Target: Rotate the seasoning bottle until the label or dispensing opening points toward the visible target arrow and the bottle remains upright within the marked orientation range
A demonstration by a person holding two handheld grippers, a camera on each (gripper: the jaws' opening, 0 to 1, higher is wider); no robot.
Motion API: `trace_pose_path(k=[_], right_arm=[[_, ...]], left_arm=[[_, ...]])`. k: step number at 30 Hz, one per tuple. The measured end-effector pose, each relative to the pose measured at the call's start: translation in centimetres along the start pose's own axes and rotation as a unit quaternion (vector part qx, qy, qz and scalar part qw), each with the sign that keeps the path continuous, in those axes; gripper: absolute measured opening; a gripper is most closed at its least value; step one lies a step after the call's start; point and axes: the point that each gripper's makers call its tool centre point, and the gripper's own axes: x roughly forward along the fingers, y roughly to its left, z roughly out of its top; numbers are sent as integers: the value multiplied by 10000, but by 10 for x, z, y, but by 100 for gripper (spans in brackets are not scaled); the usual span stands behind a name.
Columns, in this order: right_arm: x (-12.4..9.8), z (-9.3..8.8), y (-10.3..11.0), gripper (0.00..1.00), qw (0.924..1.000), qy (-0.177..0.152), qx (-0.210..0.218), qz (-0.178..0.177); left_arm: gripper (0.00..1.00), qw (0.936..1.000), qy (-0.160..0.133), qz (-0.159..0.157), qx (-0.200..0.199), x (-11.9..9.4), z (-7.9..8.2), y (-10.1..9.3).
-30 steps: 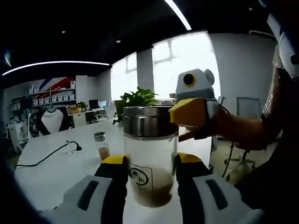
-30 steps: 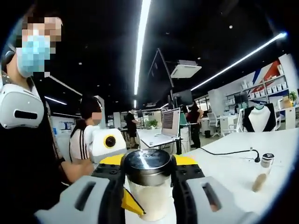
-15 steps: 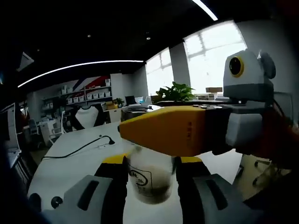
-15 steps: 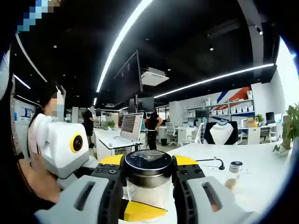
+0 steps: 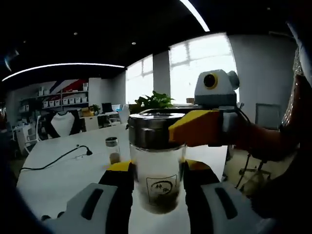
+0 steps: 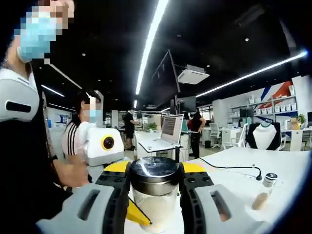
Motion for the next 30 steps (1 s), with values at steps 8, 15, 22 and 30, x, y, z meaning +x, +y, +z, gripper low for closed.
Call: trace_pose_path(k=[8,15,22,30], right_arm=[[3,-6,-11,36,9999,85,-55,-70],[15,-20,-27,37,9918,297,-21,-1240],[22,-23,-27,37,9849,447,-127,-1668],[24,-41,-28,36,9928,718,186,-944]], left_arm=[[41,9966,191,772,205,3,-6,13],[41,9800,556,1816,593,2,-19,36],[41,9720,648,2095,840,-3,-23,42],[40,9900,441,1300,331,-8,-37,36]])
